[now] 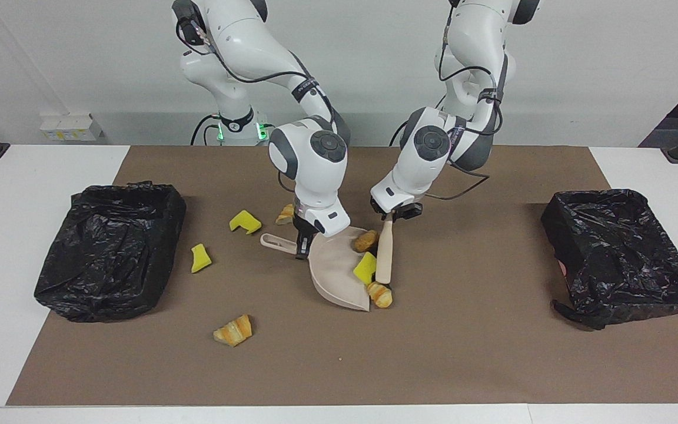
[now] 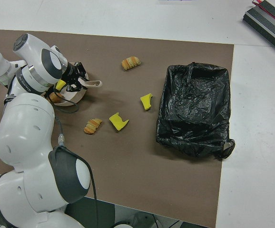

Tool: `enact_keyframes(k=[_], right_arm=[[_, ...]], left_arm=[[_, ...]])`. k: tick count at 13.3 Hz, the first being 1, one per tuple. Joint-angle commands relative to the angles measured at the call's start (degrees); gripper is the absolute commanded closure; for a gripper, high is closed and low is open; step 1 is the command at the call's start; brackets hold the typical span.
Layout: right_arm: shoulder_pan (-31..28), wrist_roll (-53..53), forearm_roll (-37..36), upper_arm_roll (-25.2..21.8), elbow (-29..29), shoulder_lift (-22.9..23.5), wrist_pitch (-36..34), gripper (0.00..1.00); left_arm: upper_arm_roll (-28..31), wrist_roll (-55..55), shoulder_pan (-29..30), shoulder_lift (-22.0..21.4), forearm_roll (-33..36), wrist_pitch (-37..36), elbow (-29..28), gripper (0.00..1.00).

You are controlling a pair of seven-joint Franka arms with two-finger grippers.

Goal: Sweep and dump trash in bin
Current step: 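Sweep more pieces into the dustpan with the brush in the left gripper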

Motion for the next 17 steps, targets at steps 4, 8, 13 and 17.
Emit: enact_keyframes(k=[4,8,13,17], right_arm=[[-1.25,-2.2,-0.53,0.62,0.04,-0.08,0.36,1.0],[-1.78,-4.14,-0.27,0.62,0.04,-0.08,0.97,1.0],[-1.79,-4.05,-0.09,0.62,0.13,0.27,1.15,1.0],[-2.05,-4.14,-0.18,0.62,0.4,0.27,0.36,1.0]], left_arm=[[0.13,-3.0,0.36,-5.8,-9.3,-0.95,-1.28,1.0],[1.71,-3.96,2.73,-8.26,-9.34,-3.15,-1.19,1.0],[1.89,4.99,7.83,-0.48,7.61,-4.63,5.2,1.0],[1.81,4.47,7.14,3.41,9.3,-3.25,7.42,1.0]])
